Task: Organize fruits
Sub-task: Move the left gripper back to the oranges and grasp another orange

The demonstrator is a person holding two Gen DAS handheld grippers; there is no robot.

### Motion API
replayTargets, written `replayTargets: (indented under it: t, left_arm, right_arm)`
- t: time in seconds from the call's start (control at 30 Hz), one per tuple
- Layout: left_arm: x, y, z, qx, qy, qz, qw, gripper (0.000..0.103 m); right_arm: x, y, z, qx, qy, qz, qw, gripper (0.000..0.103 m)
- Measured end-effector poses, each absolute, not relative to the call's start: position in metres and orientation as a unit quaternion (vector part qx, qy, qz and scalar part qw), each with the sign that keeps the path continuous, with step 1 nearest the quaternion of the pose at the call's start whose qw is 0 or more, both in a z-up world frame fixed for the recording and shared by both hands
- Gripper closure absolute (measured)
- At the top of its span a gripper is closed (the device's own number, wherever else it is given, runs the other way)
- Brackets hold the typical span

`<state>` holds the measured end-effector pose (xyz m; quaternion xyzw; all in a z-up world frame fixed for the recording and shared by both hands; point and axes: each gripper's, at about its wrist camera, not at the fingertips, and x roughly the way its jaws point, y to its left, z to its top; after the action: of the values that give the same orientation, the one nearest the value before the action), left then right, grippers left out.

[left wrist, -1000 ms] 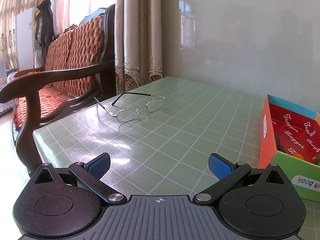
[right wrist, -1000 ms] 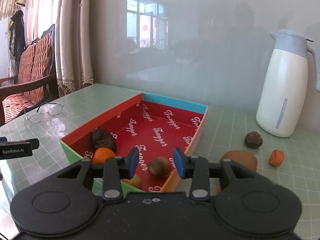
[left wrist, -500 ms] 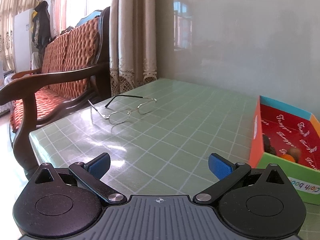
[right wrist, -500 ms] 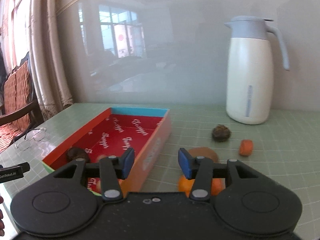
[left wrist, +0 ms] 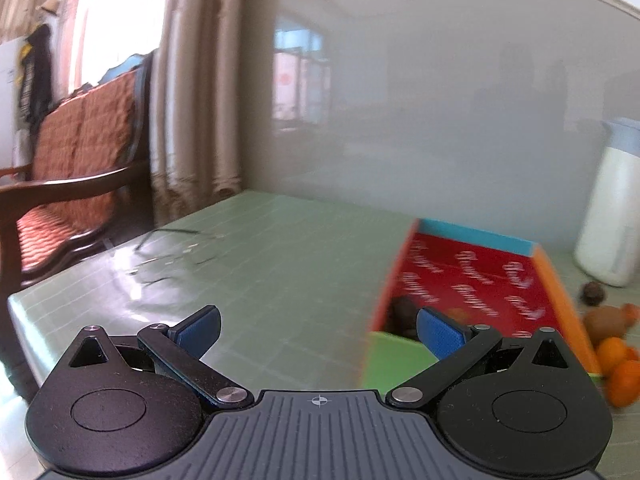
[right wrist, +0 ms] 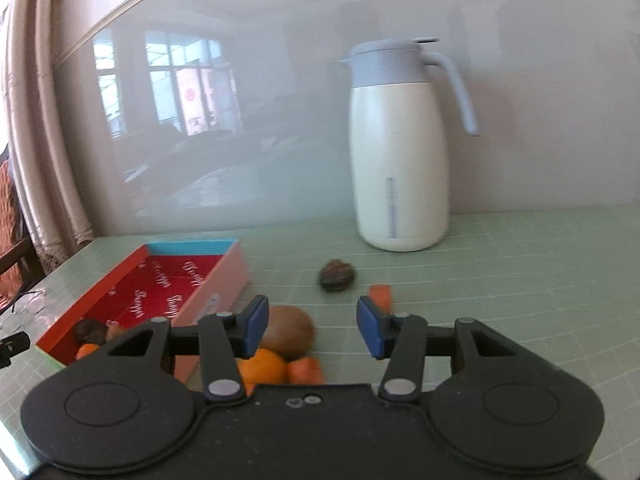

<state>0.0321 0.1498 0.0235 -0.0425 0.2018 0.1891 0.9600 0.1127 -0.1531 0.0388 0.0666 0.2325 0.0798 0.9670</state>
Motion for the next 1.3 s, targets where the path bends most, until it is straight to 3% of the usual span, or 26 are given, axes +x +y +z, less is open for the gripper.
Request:
replayTargets:
  t: [1.3]
  left_arm:
    - [0.057, -0.051, 0.013, 0.042, 0.222, -0.002, 0.974, 0.0]
  right_arm:
    - [0.07, -0.303, 0.037, 0.106, 0.218, -0.043, 0.969, 0.053]
